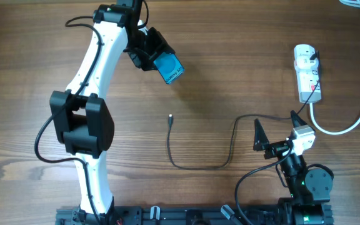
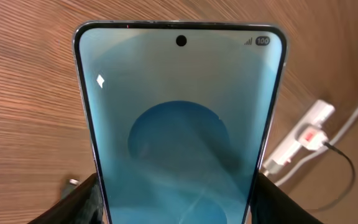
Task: Plug charger to phone and switch on socket
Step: 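Raise the phone with the left gripper and tilt it upright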
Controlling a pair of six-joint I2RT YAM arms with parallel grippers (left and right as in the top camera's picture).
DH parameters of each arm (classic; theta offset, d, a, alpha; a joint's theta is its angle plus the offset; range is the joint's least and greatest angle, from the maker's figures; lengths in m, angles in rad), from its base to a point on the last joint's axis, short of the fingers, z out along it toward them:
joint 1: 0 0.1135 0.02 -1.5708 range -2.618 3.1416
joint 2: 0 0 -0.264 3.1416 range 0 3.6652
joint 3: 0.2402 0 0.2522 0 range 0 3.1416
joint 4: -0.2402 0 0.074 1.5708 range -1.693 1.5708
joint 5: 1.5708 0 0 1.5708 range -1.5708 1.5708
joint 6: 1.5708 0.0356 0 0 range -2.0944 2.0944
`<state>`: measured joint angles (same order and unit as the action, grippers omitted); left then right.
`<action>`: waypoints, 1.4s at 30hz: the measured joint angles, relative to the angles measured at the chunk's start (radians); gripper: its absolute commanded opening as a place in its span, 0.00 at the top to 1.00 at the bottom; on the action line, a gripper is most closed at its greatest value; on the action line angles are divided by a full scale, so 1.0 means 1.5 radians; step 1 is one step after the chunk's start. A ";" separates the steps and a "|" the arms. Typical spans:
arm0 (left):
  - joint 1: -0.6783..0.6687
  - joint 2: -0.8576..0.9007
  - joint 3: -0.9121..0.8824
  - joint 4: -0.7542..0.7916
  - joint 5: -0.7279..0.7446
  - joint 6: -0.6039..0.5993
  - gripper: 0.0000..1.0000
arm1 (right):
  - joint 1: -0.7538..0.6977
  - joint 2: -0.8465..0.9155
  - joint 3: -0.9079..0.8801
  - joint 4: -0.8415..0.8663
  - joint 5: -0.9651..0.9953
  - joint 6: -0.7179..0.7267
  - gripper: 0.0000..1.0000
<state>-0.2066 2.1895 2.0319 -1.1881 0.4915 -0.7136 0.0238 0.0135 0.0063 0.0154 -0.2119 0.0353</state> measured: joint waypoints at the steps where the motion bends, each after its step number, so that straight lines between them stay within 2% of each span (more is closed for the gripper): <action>1: 0.000 0.000 0.000 0.002 0.020 -0.004 0.76 | 0.000 0.000 0.000 0.000 0.000 0.000 0.00; 4: 0.000 0.000 0.000 0.003 0.065 -0.036 0.86 | 0.000 0.000 0.000 0.000 0.000 0.000 0.00; 11: 0.000 0.000 0.000 0.004 0.135 -0.112 0.96 | 0.000 0.000 0.000 0.000 0.000 0.000 0.00; 19: 0.000 0.000 0.000 0.004 0.238 -0.182 0.96 | 0.000 0.000 0.000 0.000 0.000 0.000 0.00; 22: 0.000 0.000 0.000 -0.006 0.318 -0.190 0.96 | 0.000 0.000 0.000 0.000 0.000 0.000 0.00; 26: 0.007 0.000 0.000 -0.081 0.370 -0.192 0.96 | 0.000 0.000 0.000 0.000 0.000 0.000 0.00; 30: 0.032 0.000 0.000 -0.169 0.387 -0.135 0.96 | 0.000 0.000 0.000 0.000 0.000 0.000 0.00; 37: 0.065 -0.002 -0.001 -0.275 0.400 0.085 0.96 | 0.000 0.000 0.000 0.000 0.000 0.000 0.00; 42: 0.066 -0.003 -0.002 -0.315 0.399 0.197 0.96 | 0.000 0.000 0.000 0.000 0.000 0.000 0.00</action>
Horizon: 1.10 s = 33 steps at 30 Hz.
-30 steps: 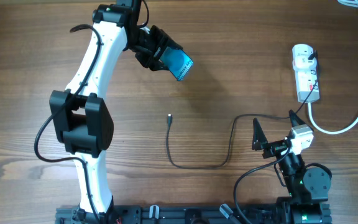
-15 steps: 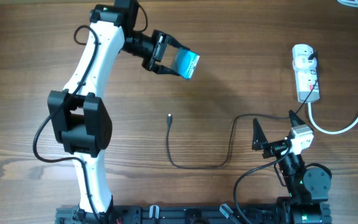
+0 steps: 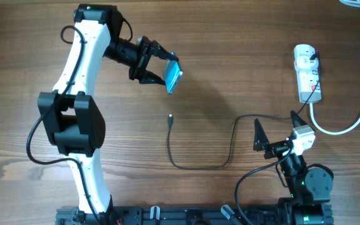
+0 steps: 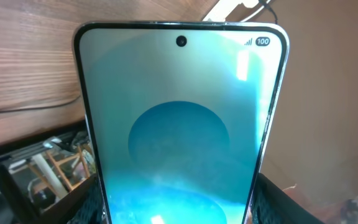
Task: Plug charger to phone and switch on socket
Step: 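Raise the phone with the left gripper and tilt it upright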
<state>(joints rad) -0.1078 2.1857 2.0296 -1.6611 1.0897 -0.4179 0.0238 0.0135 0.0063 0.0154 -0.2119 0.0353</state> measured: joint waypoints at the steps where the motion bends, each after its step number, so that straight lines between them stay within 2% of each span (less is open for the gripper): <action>1: 0.001 0.000 0.000 -0.007 -0.005 0.012 0.96 | 0.000 0.000 0.000 0.000 0.000 0.000 0.00; 12: 0.004 0.000 0.000 -0.012 -0.065 0.034 0.96 | 0.000 0.000 0.000 0.000 0.000 0.000 0.00; 33: 0.004 0.000 0.000 -0.012 -0.065 0.034 0.96 | 0.000 0.011 0.000 0.000 0.003 0.021 0.00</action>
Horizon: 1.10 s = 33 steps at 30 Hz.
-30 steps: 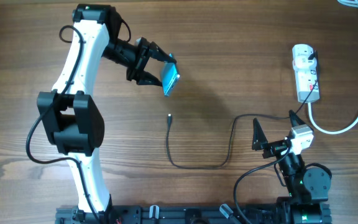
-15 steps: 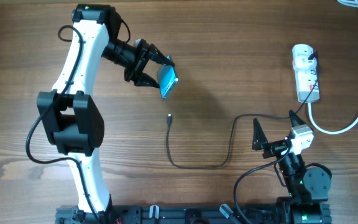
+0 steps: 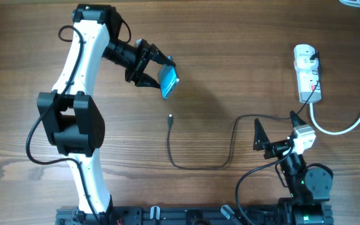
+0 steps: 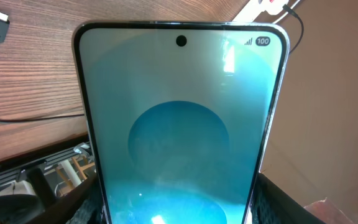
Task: Plug charger to phone and switch on socket
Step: 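Raise the phone with the left gripper and tilt it upright, then reach the right gripper to the phone's edge beside the left gripper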
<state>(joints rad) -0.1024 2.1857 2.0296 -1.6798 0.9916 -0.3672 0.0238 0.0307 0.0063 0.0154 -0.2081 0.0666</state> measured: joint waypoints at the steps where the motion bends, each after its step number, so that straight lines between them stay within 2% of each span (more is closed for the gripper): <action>1: 0.000 0.000 0.000 0.000 0.000 0.000 0.96 | 0.000 0.008 0.000 0.000 0.000 0.000 0.00; 13: 0.000 0.000 0.000 0.000 0.000 0.000 0.96 | 0.000 0.025 0.000 0.001 -0.026 0.036 0.00; 19: 0.000 0.000 0.000 0.002 0.000 -0.013 0.96 | 0.000 0.039 0.045 -0.054 -0.070 0.119 0.00; 24: 0.000 0.000 0.000 0.003 0.001 -0.019 0.96 | 0.000 0.161 0.184 -0.151 -0.128 0.138 0.00; 28: 0.000 0.000 0.000 0.016 0.003 -0.026 0.96 | 0.000 0.345 0.349 -0.257 -0.198 0.145 0.00; 33: 0.000 0.000 -0.001 0.085 0.004 -0.096 0.96 | 0.000 0.520 0.518 -0.329 -0.314 0.148 0.00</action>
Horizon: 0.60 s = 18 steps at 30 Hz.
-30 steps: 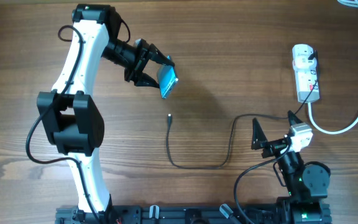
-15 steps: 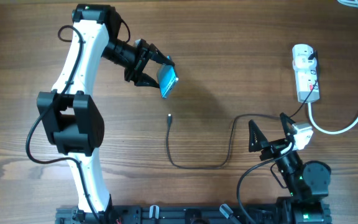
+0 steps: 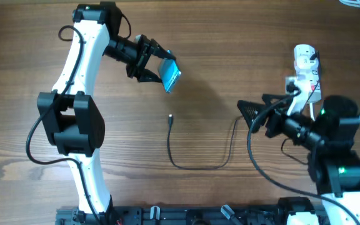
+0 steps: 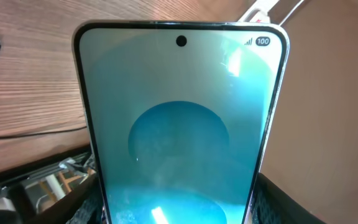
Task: Plug charger to phone and switch on socket
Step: 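Reach the right gripper to the phone's edge beside the left gripper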
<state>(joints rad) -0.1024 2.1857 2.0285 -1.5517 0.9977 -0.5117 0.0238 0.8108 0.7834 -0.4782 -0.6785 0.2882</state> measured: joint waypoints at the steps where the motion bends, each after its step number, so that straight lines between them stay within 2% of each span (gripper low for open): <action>1: 0.000 0.000 0.000 0.008 -0.005 -0.016 0.96 | 0.000 0.011 0.008 0.010 -0.027 0.010 0.00; 3: 0.000 0.000 0.000 0.035 -0.025 -0.059 0.96 | 0.000 0.029 0.015 0.049 -0.059 0.046 0.00; 4: -0.002 0.000 0.000 0.051 -0.049 -0.102 0.96 | 0.000 0.040 0.016 0.070 -0.071 0.093 0.00; 5: -0.004 0.000 0.000 0.056 -0.067 -0.134 0.96 | 0.000 0.056 0.016 0.088 -0.078 0.140 0.05; 7: -0.021 0.000 0.000 0.078 -0.116 -0.213 0.96 | 0.000 0.082 0.017 0.094 -0.086 0.176 0.14; 10: -0.077 -0.004 0.000 0.109 -0.214 -0.328 0.96 | 0.007 0.155 0.017 0.095 -0.089 0.220 0.18; 14: -0.159 -0.008 0.000 0.143 -0.332 -0.427 0.96 | 0.073 0.251 0.017 0.130 -0.080 0.249 0.27; 18: -0.218 -0.008 0.000 0.155 -0.398 -0.496 0.96 | 0.148 0.315 0.017 0.169 0.005 0.317 0.33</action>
<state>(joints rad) -0.4297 2.1738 2.0281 -1.3197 0.4011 -1.2564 0.2455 1.2831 0.8089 -0.2253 -0.6712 0.7639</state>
